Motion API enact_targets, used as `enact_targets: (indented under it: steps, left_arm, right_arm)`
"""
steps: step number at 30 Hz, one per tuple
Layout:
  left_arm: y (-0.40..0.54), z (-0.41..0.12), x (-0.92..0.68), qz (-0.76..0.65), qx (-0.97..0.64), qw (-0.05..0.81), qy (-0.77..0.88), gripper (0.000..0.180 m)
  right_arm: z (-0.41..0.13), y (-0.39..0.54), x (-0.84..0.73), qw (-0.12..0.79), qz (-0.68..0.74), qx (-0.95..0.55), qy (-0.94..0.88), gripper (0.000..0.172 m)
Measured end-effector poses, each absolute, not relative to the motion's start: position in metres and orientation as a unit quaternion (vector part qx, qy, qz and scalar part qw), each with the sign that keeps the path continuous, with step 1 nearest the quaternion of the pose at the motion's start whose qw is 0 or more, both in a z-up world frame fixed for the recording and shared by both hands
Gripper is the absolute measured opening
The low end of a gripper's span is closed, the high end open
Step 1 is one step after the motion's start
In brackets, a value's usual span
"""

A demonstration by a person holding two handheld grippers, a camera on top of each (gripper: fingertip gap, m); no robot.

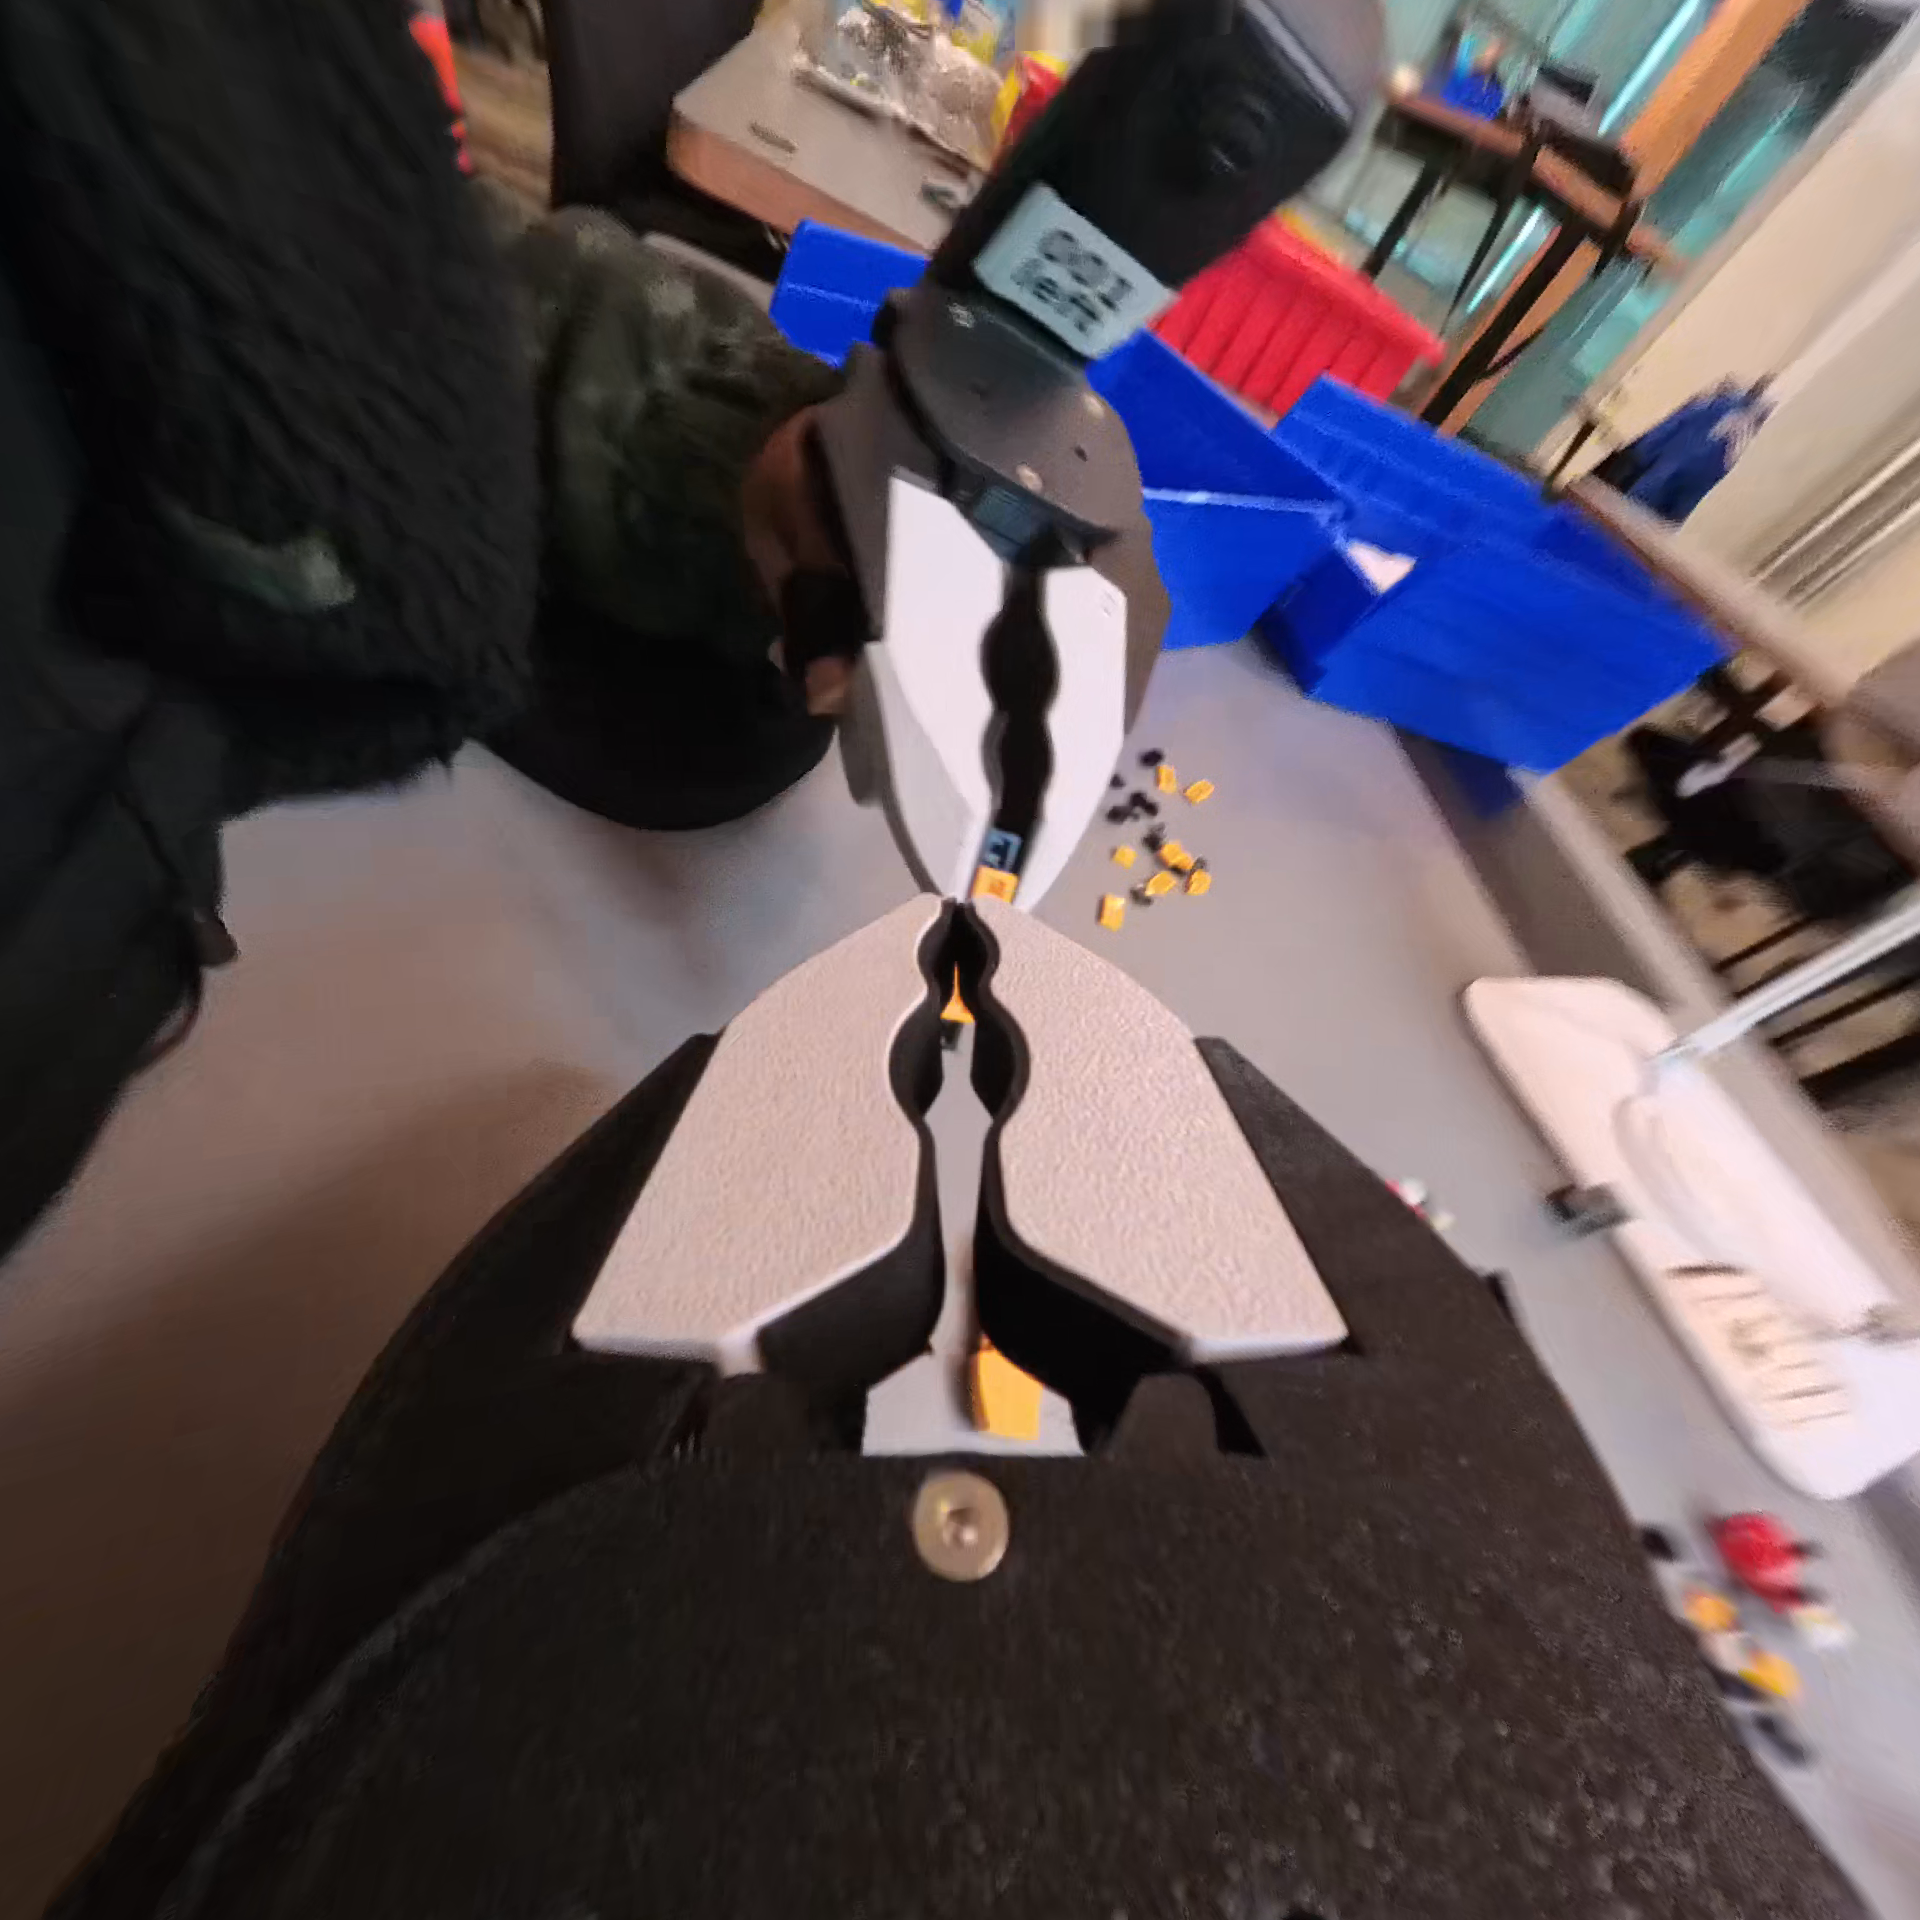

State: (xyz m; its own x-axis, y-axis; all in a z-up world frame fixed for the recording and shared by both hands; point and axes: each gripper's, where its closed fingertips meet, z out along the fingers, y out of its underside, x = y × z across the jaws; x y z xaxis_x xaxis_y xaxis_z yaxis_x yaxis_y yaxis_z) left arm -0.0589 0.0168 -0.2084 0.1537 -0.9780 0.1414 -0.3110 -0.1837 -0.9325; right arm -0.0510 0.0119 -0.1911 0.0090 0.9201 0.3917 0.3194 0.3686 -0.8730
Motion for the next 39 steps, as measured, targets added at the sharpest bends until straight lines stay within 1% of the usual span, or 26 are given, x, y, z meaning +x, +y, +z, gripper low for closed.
enact_targets:
  steps: [1, 2, 3, 4, 5, 7, 9, 15, 18, 25, 27, 29, 30, 31, 32, 34, 36, 37, 38, 39]
  left_arm:
    - [0.016, -0.208, -0.058, -0.411, -0.642, 0.405, 0.505, 0.009]
    - [0.016, -0.208, -0.058, -0.397, -0.635, 0.418, 0.514, 0.009]
    - [0.015, -0.206, -0.058, -0.391, -0.627, 0.428, 0.521, 0.009]
    - [0.013, -0.204, -0.057, -0.394, -0.62, 0.432, 0.523, 0.009]
    - [0.011, -0.203, -0.056, -0.394, -0.615, 0.434, 0.527, 0.009]
    - [0.009, -0.206, -0.054, -0.379, -0.61, 0.436, 0.542, 0.009]
    - [0.008, -0.207, -0.054, -0.372, -0.608, 0.435, 0.55, 0.009]
    - [0.007, -0.2, -0.056, -0.401, -0.603, 0.435, 0.535, 0.009]
    - [0.007, -0.196, -0.057, -0.404, -0.602, 0.439, 0.53, 0.008]
    - [0.013, -0.196, -0.059, -0.503, -0.65, 0.357, 0.444, 0.009]
    - [0.013, -0.202, -0.058, -0.497, -0.655, 0.351, 0.448, 0.009]
    - [0.015, -0.205, -0.058, -0.483, -0.658, 0.355, 0.455, 0.009]
    - [0.033, -0.225, -0.068, -0.401, -0.699, 0.37, 0.462, 0.009]
    - [0.037, -0.23, -0.075, -0.387, -0.707, 0.371, 0.462, 0.009]
    - [0.031, -0.218, -0.075, -0.42, -0.689, 0.376, 0.455, 0.009]
    - [0.032, -0.215, -0.072, -0.389, -0.68, 0.401, 0.475, 0.009]
    - [0.03, -0.214, -0.066, -0.375, -0.673, 0.406, 0.492, 0.009]
    - [0.027, -0.215, -0.063, -0.362, -0.666, 0.411, 0.507, 0.009]
    - [0.025, -0.216, -0.061, -0.354, -0.661, 0.413, 0.517, 0.009]
    - [0.022, -0.218, -0.058, -0.347, -0.657, 0.411, 0.528, 0.009]
  right_arm:
    - [-0.191, 0.017, -0.049, 0.503, 0.316, -0.505, -0.626, 0.0]
    - [-0.191, 0.02, -0.049, 0.487, 0.342, -0.523, -0.61, 0.005]
    - [-0.195, 0.021, -0.05, 0.464, 0.362, -0.539, -0.603, 0.013]
    - [-0.202, 0.019, -0.051, 0.438, 0.373, -0.55, -0.606, 0.014]
    - [-0.207, 0.017, -0.053, 0.424, 0.377, -0.555, -0.609, 0.015]
    - [-0.209, 0.016, -0.056, 0.422, 0.38, -0.555, -0.608, 0.009]
    - [-0.211, 0.014, -0.058, 0.416, 0.377, -0.553, -0.615, 0.007]
    - [-0.207, 0.013, -0.056, 0.434, 0.366, -0.539, -0.622, 0.007]
    - [-0.205, 0.014, -0.055, 0.43, 0.385, -0.54, -0.613, 0.007]
    - [-0.197, 0.018, -0.052, 0.513, 0.303, -0.499, -0.629, 0.006]
    - [-0.199, 0.016, -0.05, 0.515, 0.286, -0.496, -0.637, 0.006]
    - [-0.196, 0.015, -0.047, 0.511, 0.303, -0.504, -0.627, 0.004]
    - [-0.18, 0.008, -0.047, 0.515, 0.356, -0.488, -0.608, 0.003]
    - [-0.175, 0.008, -0.045, 0.509, 0.379, -0.488, -0.6, 0.001]
    - [-0.179, 0.015, -0.041, 0.507, 0.37, -0.499, -0.597, 0.0]
    - [-0.18, 0.028, -0.037, 0.506, 0.376, -0.525, -0.571, 0.0]
    - [-0.188, 0.033, -0.042, 0.491, 0.359, -0.542, -0.579, 0.0]
    - [-0.196, 0.033, -0.046, 0.478, 0.349, -0.55, -0.589, 0.017]
    - [-0.204, 0.031, -0.049, 0.459, 0.347, -0.558, -0.598, 0.021]
    - [-0.211, 0.028, -0.051, 0.442, 0.348, -0.561, -0.607, 0.021]
